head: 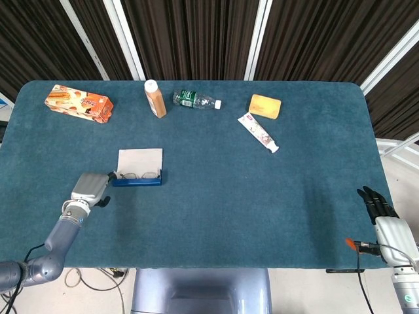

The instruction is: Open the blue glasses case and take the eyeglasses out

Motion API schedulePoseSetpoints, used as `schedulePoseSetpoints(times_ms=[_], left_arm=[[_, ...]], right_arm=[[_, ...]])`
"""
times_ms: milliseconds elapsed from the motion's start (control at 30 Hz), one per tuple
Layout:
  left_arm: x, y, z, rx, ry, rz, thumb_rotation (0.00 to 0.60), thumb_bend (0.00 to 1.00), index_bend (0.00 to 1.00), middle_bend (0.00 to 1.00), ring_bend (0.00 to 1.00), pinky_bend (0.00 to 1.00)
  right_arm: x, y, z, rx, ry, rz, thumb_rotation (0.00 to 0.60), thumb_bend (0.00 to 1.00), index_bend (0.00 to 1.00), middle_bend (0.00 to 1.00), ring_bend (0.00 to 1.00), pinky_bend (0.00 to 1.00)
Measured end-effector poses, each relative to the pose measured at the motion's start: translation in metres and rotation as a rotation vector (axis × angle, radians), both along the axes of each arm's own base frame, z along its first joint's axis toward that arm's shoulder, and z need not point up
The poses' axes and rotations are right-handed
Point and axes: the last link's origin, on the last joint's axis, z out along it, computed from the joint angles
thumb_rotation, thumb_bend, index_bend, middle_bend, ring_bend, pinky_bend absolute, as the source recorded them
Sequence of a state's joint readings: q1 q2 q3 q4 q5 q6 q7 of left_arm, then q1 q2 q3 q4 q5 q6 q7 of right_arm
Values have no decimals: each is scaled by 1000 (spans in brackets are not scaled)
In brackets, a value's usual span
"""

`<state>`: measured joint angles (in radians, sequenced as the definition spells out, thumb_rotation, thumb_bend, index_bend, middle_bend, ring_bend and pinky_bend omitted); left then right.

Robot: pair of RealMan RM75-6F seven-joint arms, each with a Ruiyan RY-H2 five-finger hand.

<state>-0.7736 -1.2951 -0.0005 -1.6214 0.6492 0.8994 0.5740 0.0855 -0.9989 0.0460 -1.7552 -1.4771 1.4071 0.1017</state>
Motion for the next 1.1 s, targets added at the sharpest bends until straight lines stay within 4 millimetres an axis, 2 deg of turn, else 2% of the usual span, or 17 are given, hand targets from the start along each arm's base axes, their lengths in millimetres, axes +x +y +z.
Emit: schedulePoseSetpoints(times_ms=[167,367,733,1100], left_arm=[[2,-10,2,-43,0,19,600,348,265,813,731,845],[14,-28,1,-120,-18,16,600,348,265,816,732,846],[54,-57,-9,-269,-84,-58,600,349,264,818,733,846],[88,-59,-24,-288,-163,-132,600,348,253,838,751,865]], right_arm=[[0,0,0,0,1,1,600,156,0,0,0,186],[0,0,0,-1,1,1,600,156,0,0,0,186],[0,0,0,1,1,2,600,156,0,0,0,187],[0,0,0,-1,-4,4,600,156,0,0,0,186]])
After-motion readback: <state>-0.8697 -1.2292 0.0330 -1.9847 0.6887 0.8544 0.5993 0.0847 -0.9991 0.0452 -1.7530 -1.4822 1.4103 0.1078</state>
